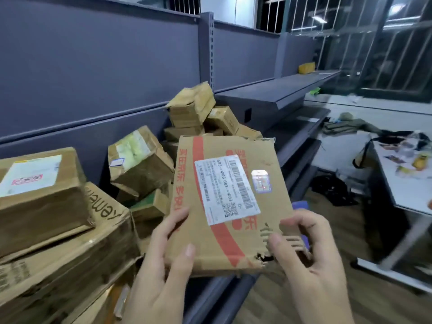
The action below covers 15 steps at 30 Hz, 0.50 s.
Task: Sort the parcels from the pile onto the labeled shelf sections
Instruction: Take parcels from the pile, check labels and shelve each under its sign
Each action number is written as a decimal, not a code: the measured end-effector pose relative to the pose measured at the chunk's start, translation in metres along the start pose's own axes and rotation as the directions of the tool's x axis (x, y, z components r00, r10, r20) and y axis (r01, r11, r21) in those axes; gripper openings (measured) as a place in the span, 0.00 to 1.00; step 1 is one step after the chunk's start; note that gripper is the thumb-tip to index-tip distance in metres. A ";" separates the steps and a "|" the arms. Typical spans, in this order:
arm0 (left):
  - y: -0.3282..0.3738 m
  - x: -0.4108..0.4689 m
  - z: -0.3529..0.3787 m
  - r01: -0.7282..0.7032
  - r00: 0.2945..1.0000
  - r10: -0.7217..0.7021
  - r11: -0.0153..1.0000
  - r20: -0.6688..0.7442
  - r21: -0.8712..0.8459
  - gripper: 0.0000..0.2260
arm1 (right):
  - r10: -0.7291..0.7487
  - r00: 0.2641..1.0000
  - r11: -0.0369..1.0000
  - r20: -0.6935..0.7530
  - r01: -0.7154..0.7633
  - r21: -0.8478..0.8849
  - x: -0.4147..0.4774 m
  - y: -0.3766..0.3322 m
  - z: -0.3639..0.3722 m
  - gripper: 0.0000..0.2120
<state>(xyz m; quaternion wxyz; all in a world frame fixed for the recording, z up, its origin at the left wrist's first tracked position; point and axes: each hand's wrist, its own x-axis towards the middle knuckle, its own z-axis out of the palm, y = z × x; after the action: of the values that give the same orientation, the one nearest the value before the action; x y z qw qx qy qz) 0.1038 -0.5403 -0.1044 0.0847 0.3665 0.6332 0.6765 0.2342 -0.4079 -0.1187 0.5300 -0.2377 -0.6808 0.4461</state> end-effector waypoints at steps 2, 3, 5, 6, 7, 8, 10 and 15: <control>-0.015 -0.019 0.005 0.047 0.998 -0.048 0.998 0.029 0.045 0.23 | 0.092 0.996 0.995 -0.002 -0.092 -0.030 -0.027 0.012 -0.011 0.15; -0.023 -0.029 0.008 0.053 0.997 -0.057 0.996 0.047 0.075 0.23 | 0.142 0.990 0.990 -0.007 -0.142 -0.027 -0.039 0.016 -0.016 0.15; -0.040 -0.047 0.013 0.071 0.993 -0.079 0.992 0.085 0.100 0.21 | 0.227 0.973 0.974 -0.045 -0.227 -0.015 -0.061 0.022 -0.021 0.14; -0.046 -0.054 0.015 0.087 0.991 -0.096 0.991 0.091 0.101 0.20 | 0.252 0.965 0.967 -0.069 -0.254 -0.026 -0.070 0.025 -0.023 0.15; -0.051 -0.061 0.017 0.104 0.990 -0.113 0.989 0.086 0.110 0.20 | 0.269 0.959 0.960 -0.092 -0.274 -0.050 -0.078 0.028 -0.024 0.16; -0.055 -0.067 0.018 0.112 0.990 -0.122 0.986 0.075 0.119 0.19 | 0.273 0.956 0.956 -0.106 -0.282 -0.084 -0.086 0.031 -0.024 0.18; -0.058 -0.077 0.018 0.101 0.992 -0.110 0.985 0.054 0.142 0.16 | 0.252 0.962 0.955 -0.103 -0.265 -0.131 -0.098 0.038 -0.026 0.19; -0.063 -0.089 0.013 0.054 0.998 -0.043 0.959 -0.045 0.278 0.12 | 0.199 0.980 0.962 -0.015 -0.198 -0.189 -0.113 0.061 -0.026 0.17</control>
<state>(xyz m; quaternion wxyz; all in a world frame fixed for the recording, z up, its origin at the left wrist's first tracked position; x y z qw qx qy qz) 0.1534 -0.5700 -0.1974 0.0362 0.3460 0.7326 0.5851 0.2860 -0.4587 -0.2272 0.4561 -0.3534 -0.6940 0.4306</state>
